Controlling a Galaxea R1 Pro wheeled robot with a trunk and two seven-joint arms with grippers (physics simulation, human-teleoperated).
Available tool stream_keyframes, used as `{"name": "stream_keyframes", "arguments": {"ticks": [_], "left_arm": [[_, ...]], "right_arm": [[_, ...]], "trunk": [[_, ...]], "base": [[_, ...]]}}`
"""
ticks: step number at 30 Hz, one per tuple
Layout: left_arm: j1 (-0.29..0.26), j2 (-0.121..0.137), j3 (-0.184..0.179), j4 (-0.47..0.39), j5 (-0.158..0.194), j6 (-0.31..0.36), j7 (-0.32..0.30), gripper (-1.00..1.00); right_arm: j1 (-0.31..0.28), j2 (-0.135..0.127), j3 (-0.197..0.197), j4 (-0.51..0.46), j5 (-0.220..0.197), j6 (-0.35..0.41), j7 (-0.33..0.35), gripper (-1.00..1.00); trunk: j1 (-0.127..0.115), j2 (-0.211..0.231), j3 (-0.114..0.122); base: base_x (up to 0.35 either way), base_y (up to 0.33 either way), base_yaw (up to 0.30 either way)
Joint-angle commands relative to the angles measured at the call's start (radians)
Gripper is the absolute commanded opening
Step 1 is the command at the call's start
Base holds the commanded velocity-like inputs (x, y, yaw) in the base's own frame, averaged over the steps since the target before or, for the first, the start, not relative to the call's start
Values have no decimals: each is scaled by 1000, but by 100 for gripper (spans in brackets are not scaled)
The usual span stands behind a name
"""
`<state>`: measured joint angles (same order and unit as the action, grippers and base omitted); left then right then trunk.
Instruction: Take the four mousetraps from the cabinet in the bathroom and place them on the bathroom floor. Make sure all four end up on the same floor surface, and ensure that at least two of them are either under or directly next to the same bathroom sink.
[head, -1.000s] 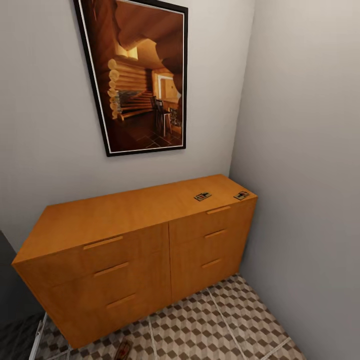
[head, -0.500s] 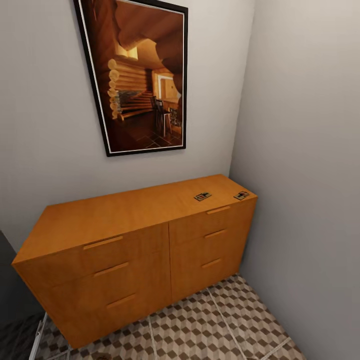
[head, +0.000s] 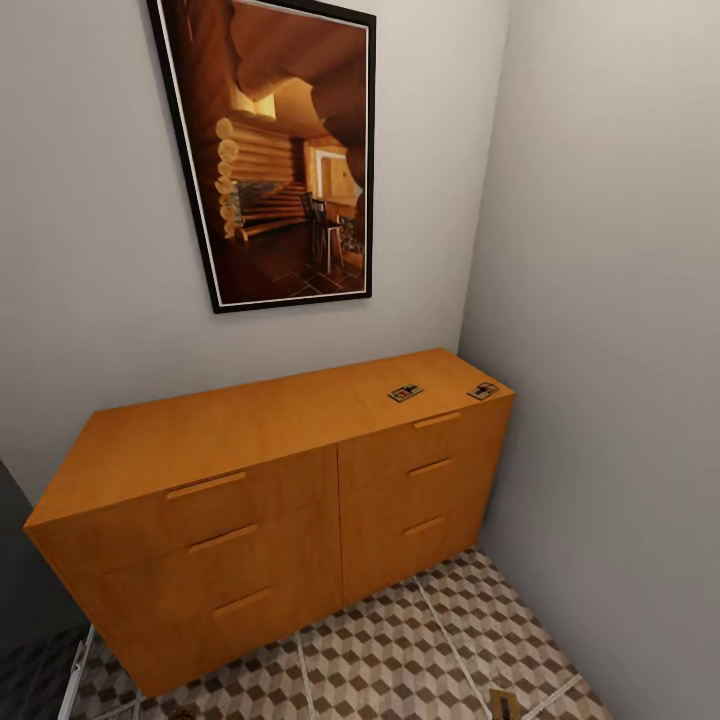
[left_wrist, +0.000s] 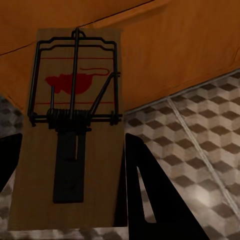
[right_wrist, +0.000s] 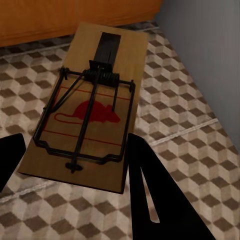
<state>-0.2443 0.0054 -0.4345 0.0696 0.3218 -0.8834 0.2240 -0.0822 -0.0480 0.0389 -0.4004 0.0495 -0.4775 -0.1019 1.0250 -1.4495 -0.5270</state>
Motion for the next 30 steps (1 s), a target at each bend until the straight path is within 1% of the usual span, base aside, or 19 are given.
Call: {"name": "stream_keyframes", "arguments": {"ticks": [1,3,7,17,30], "left_arm": [[-1,-1,-10,3,18,-3,8,-100],[-1,-2,-10,3,45,-2,8,-100],[-1,-2,-10,3,56,-1,8,-100],[-1,-2,-10,4,59,0,6,-100],[-1,-2,-10,4,59,2,6,-100]], "right_arm": [[-1,0,5,1,4,-7,-9,-100],[-1,1,6,1,4,-14,-9,-100],[-1,2,6,2,4,-17,-9,-100],[-1,5,10,2,6,-17,-10,-100],[-1,8,6,2,3,-17,-15,-100]], "trunk": [[0,-1,-1],[0,-1,-1],[0,-1,-1],[0,-1,-1],[0,-1,-1]], "base": [[0,0,0],[0,0,0],[0,0,0],[0,0,0],[0,0,0]]}}
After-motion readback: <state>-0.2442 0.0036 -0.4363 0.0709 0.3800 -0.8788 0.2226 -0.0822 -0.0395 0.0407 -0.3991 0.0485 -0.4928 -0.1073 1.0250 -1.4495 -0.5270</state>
